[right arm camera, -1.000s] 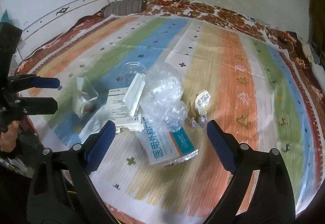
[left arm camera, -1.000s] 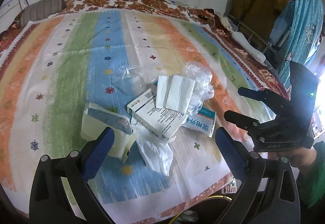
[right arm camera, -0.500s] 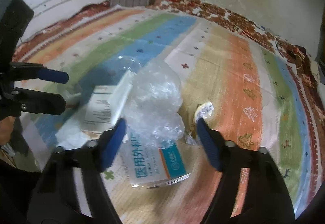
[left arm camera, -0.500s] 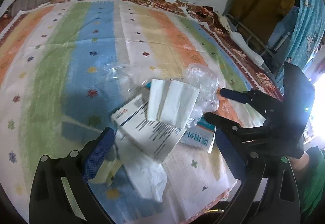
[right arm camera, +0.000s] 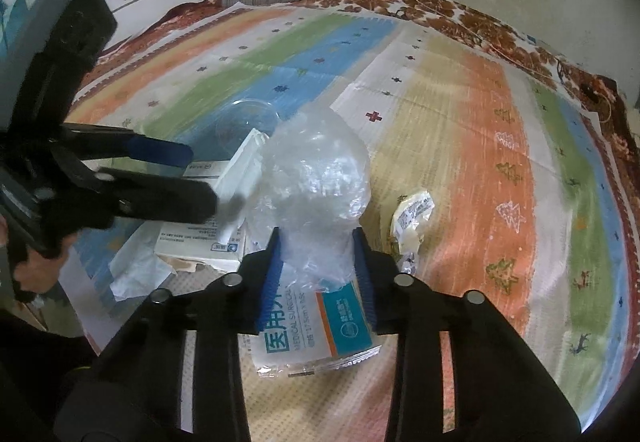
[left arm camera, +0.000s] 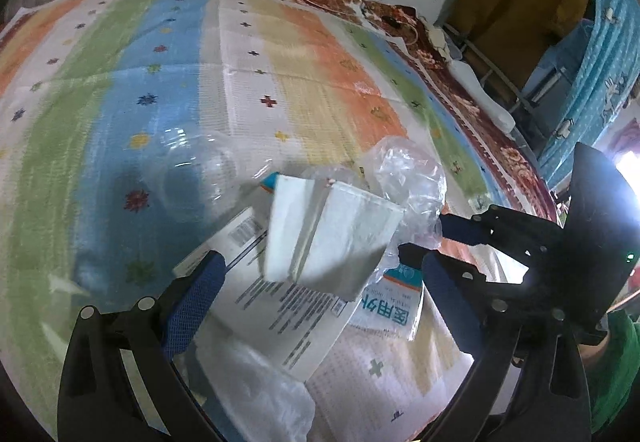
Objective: Collect trash
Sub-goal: 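Grasp the clear plastic bag with the right tool while the left grasps white tissues, then lift the clear bag and tissues up off the sheet with both tools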
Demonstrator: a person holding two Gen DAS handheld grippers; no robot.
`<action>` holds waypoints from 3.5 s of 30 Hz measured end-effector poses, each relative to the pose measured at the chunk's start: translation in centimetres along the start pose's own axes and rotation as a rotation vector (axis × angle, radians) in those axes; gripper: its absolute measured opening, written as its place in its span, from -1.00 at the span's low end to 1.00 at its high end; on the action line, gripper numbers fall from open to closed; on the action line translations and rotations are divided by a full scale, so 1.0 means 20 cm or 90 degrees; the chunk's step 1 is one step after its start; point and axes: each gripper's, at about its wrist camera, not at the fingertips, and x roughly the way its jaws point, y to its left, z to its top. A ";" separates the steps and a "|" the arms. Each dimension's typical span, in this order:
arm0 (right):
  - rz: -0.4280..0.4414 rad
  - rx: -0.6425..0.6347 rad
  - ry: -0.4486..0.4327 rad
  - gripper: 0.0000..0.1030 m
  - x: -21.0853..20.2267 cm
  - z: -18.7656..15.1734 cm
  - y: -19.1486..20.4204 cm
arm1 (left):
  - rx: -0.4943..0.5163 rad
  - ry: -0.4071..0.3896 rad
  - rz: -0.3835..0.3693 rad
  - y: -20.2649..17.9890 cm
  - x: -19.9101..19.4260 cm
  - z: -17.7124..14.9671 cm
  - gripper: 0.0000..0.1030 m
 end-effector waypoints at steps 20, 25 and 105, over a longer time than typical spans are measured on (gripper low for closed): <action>0.002 -0.007 0.009 -0.72 0.02 -0.04 -0.01 | 0.059 0.004 0.004 -0.05 0.11 -0.01 -0.25; -0.007 -0.004 0.008 -0.75 0.00 -0.03 0.00 | 0.070 0.000 0.007 -0.08 0.08 -0.01 -0.42; 0.001 0.144 -0.137 -0.92 -1.05 -0.30 0.42 | -0.062 -0.108 0.072 -0.52 -0.96 -0.53 -0.89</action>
